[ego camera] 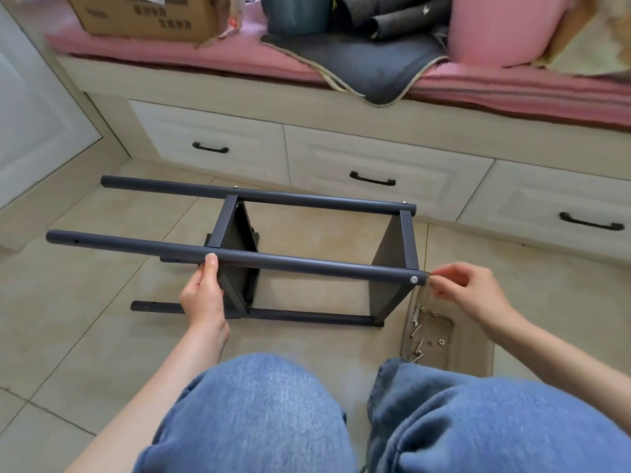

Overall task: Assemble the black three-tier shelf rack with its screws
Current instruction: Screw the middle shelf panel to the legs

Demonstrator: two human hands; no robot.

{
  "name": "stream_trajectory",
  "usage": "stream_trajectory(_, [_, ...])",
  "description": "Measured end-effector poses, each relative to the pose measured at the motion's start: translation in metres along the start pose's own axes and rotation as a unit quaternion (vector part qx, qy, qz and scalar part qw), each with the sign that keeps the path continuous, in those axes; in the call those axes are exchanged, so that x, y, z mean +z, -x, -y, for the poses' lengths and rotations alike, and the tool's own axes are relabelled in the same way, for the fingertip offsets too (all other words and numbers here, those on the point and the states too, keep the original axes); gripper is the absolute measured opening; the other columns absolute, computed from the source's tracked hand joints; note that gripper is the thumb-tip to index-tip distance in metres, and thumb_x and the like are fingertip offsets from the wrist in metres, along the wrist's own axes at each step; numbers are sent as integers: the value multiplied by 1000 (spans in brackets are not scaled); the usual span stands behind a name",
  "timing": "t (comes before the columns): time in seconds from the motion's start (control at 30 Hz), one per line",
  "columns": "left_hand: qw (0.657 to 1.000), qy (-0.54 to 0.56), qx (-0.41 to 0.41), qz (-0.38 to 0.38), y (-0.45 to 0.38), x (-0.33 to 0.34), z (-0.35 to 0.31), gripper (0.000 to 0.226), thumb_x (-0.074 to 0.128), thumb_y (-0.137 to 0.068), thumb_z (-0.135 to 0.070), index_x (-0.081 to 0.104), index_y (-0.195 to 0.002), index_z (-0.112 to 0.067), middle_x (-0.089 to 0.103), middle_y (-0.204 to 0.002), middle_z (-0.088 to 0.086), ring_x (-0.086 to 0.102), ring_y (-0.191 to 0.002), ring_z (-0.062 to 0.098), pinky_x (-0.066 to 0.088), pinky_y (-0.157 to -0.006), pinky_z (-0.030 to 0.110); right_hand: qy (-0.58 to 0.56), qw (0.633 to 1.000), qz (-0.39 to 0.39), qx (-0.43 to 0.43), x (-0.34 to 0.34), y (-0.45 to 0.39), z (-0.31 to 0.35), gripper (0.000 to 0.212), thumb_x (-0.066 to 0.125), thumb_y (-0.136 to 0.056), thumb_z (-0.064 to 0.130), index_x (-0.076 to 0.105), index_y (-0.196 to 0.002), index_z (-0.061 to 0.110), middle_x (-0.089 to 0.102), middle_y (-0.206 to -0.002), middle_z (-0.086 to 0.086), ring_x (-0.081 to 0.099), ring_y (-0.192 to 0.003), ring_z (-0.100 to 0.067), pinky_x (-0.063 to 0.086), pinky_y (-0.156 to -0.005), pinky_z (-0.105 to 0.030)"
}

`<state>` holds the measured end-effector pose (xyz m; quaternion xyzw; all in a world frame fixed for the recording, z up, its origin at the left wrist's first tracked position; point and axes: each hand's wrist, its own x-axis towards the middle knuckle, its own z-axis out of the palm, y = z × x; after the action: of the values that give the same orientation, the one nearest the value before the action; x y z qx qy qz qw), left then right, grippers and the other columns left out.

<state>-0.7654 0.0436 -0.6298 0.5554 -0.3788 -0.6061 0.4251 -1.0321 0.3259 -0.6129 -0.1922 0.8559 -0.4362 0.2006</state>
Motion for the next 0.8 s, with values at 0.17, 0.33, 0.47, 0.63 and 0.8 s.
stream_trajectory(0.17, [1000,-14,-11,5,-2,-5,-7,41,69,-95,-42,70,-126,-15,70,-119,-7,60,-123,15,41,-115,42,49,998,33,-3,-13,6,54,10,74,-85,5,73,-80,14,74,-69,-5,74,-71,-24,61,-79,-42])
stream_trajectory(0.33, [1000,-6,-11,26,-9,-8,-7,40,71,-94,-39,70,-126,-15,69,-106,-16,62,-116,11,43,-113,39,49,998,36,12,-21,-2,87,3,75,-85,6,73,-84,4,75,-70,-8,74,-67,-21,62,-71,-33])
stream_trajectory(0.47, [999,1,-14,40,-16,-12,-3,31,73,-92,-36,72,-118,-20,71,-107,-16,63,-115,11,43,-110,36,16,995,103,4,0,-12,127,5,72,-88,7,73,-88,2,76,-75,-10,75,-73,-21,59,-62,-21])
stream_trajectory(0.63, [996,7,13,87,-26,-16,3,6,74,-91,-36,71,-95,-32,75,-90,-24,65,-92,-11,42,-85,16,25,978,208,-19,64,-26,171,6,75,-85,10,73,-88,5,76,-80,-11,75,-74,-19,58,-63,-21])
stream_trajectory(0.8, [990,48,27,133,-37,-18,10,17,75,-87,-36,73,-102,-28,76,-96,-14,69,-99,-1,43,-90,21,27,953,302,-27,140,-45,200,12,75,-86,13,73,-91,3,74,-72,-3,71,-64,-10,57,-62,-19])
